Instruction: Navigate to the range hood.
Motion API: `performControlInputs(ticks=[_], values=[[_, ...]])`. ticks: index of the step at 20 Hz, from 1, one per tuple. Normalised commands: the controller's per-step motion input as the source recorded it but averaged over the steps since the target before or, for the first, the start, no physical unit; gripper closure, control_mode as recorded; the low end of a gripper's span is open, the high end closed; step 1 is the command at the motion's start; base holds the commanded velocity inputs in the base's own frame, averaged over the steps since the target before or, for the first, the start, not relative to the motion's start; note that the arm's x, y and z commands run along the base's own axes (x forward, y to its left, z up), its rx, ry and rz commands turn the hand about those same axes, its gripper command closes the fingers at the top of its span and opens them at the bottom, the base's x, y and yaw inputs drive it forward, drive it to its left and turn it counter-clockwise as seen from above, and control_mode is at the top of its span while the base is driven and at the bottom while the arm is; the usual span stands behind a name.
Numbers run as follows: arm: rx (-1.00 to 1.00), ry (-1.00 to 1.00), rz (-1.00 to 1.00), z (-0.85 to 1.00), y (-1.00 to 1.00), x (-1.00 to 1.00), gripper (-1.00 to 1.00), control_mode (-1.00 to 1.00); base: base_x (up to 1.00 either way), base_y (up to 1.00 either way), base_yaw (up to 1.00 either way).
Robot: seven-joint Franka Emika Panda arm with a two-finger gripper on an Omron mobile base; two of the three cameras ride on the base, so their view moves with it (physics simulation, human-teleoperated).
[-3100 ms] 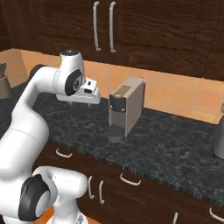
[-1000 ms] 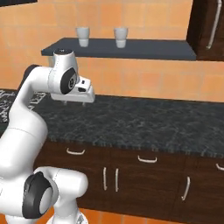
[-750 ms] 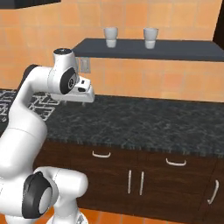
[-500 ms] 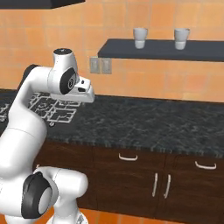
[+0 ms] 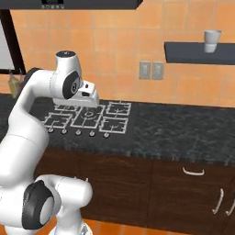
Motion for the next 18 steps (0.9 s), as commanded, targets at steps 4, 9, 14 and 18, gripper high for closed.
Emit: performControlInputs(ticks=[4, 9, 14, 18], values=[[0.00, 0.00, 0.00, 0.00, 0.00, 0.00, -1.00, 1.00, 0.06, 0.24, 0.03], [0.00, 0.00, 0.00, 0.00, 0.00, 0.00, -1.00, 1.00, 0.71, 0.71, 0.00], [0.00, 0.00, 0.00, 0.00, 0.00, 0.00, -1.00, 1.00, 0.82, 0.19, 0.00], [0.00, 0.00, 0.00, 0.00, 0.00, 0.00, -1.00, 1.00, 0.75, -0.05, 0.00]])
